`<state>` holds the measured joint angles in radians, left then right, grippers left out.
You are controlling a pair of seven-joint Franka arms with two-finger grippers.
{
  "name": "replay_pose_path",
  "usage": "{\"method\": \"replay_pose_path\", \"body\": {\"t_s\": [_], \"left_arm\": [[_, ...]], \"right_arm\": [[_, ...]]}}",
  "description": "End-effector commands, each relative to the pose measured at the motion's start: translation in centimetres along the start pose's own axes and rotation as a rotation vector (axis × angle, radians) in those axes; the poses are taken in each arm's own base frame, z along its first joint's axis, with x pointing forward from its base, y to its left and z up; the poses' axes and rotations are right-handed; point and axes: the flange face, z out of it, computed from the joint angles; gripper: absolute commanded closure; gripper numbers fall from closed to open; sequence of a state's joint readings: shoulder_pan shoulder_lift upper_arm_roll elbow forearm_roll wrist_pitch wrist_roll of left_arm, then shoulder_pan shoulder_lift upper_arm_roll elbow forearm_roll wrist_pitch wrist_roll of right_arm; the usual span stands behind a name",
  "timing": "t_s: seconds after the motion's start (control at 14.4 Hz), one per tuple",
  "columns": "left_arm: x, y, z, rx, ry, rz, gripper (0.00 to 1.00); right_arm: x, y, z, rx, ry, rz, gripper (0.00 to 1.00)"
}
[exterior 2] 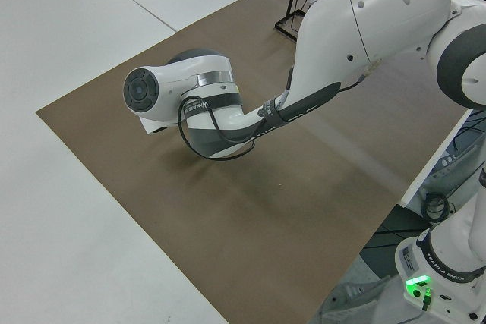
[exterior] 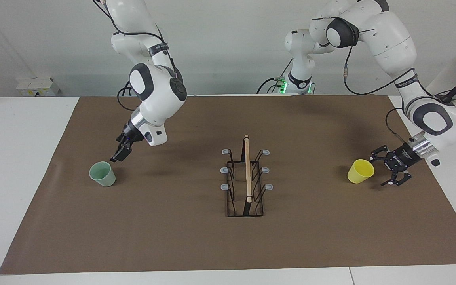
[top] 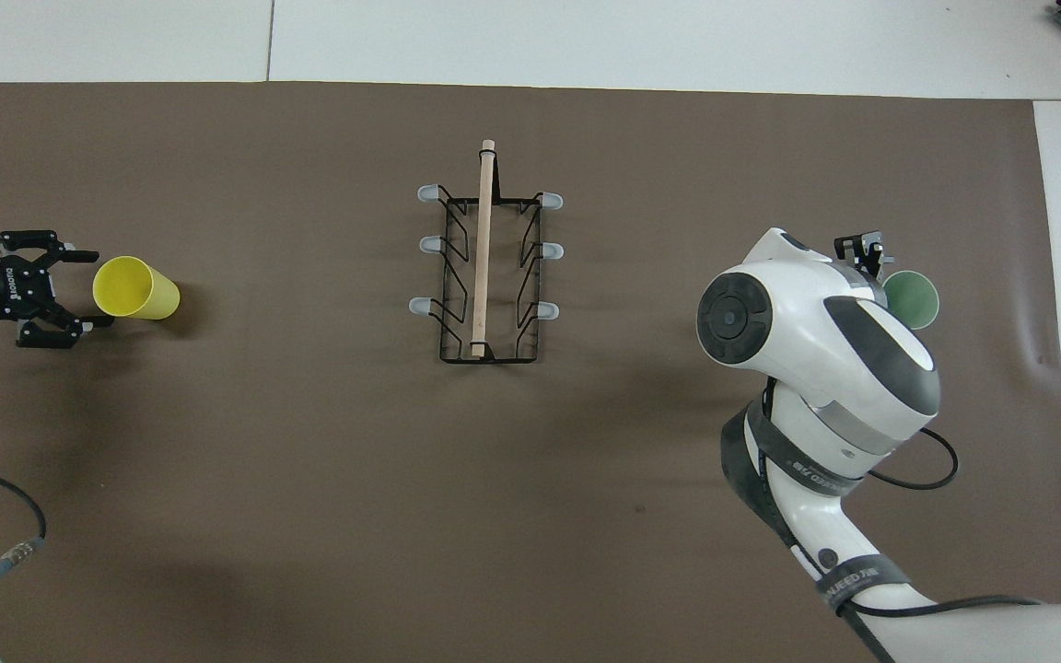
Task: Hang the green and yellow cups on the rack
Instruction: 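Grasp the yellow cup with the left gripper while the right gripper grasps the green cup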
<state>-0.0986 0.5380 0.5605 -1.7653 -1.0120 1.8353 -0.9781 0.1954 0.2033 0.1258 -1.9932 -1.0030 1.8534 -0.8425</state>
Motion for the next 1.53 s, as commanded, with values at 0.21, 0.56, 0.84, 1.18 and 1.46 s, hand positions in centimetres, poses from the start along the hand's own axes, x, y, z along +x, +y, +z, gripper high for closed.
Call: {"method": "replay_pose_path", "body": {"t_s": [0.21, 0.56, 0.84, 1.18, 1.46], "left_arm": [[-2.0, -1.0, 2.0, -0.113, -0.017, -0.044, 0.00], [-3.1, -1.1, 3.5, -0.128, -0.026, -0.052, 0.00], [-4.9, -0.9, 5.4, -0.145, -0.014, -0.043, 0.00], [-6.3, -0.9, 6.5, -0.138, -0.010, -0.008, 0.06], [-7.7, 0.0, 5.8, -0.177, 0.017, 0.036, 1.00]], "right_arm": [[7.5, -0.7, 3.7, -0.052, -0.099, -0.057, 0.00], [10.2, -2.3, 6.6, -0.109, -0.146, -0.082, 0.00], [9.8, -3.6, 9.9, -0.141, -0.184, -0.104, 0.00], [8.8, -4.5, 13.0, -0.189, -0.191, -0.105, 0.00], [8.0, -4.4, 14.5, -0.239, -0.204, -0.118, 0.00]]}}
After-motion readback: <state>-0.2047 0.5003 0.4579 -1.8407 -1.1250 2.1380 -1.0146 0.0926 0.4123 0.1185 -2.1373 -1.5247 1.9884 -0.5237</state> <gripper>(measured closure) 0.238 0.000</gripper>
